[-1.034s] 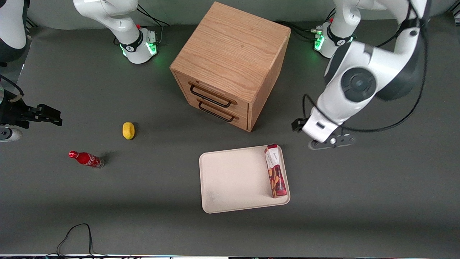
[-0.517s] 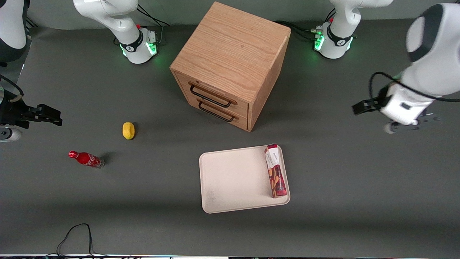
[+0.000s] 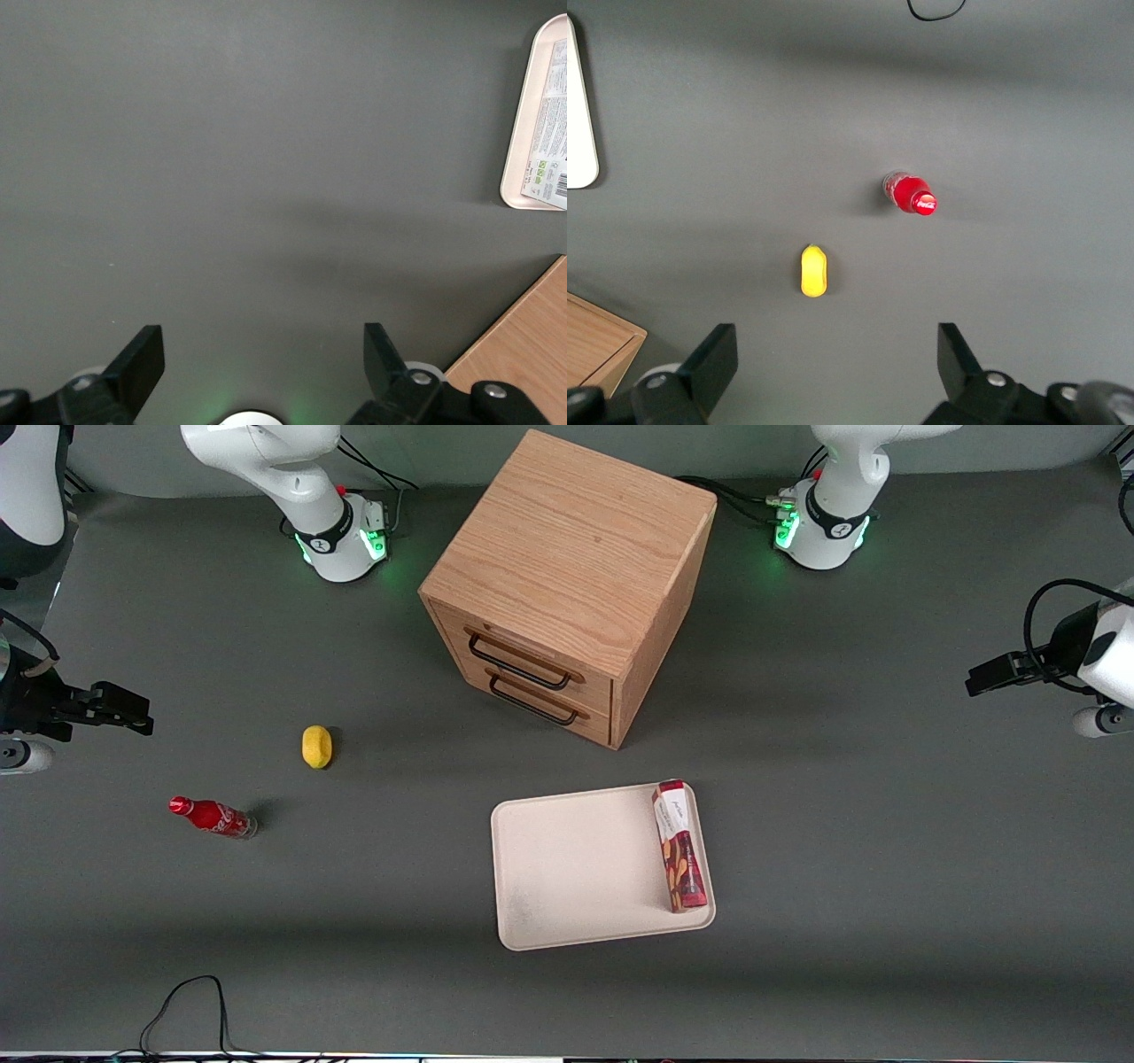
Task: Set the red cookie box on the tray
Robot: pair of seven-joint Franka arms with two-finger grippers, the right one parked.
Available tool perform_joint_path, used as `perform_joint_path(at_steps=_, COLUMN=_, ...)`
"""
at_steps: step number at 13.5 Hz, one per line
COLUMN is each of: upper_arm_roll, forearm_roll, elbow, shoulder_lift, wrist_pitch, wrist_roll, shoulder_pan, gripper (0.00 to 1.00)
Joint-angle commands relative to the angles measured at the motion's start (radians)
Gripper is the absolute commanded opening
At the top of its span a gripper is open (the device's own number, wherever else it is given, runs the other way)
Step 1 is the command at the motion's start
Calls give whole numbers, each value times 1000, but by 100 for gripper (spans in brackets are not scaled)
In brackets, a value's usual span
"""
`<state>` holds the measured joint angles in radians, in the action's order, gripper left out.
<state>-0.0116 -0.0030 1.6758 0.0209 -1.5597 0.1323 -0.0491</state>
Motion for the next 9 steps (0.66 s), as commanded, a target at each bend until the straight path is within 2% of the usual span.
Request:
perform_joint_path(at_steps=1, upper_arm_roll=132, forearm_roll=14, elbow=-22, shoulder_lift=-3, wrist_pitch=18, wrist_roll=-26, shoulder_pan=112, gripper=100)
perform_joint_path(at_steps=3, upper_arm_roll=125, forearm_roll=60, elbow=-31, shoulder_lift=-4, wrist_pitch=12, wrist_roll=-26, shoulder_pan=112, gripper=100)
perform_joint_path(at_steps=9, upper_arm_roll=125, forearm_roll=61, elbow=-31, shoulder_lift=-10, wrist_pitch=-7, wrist_roll=-26, shoulder_pan=129, gripper=100)
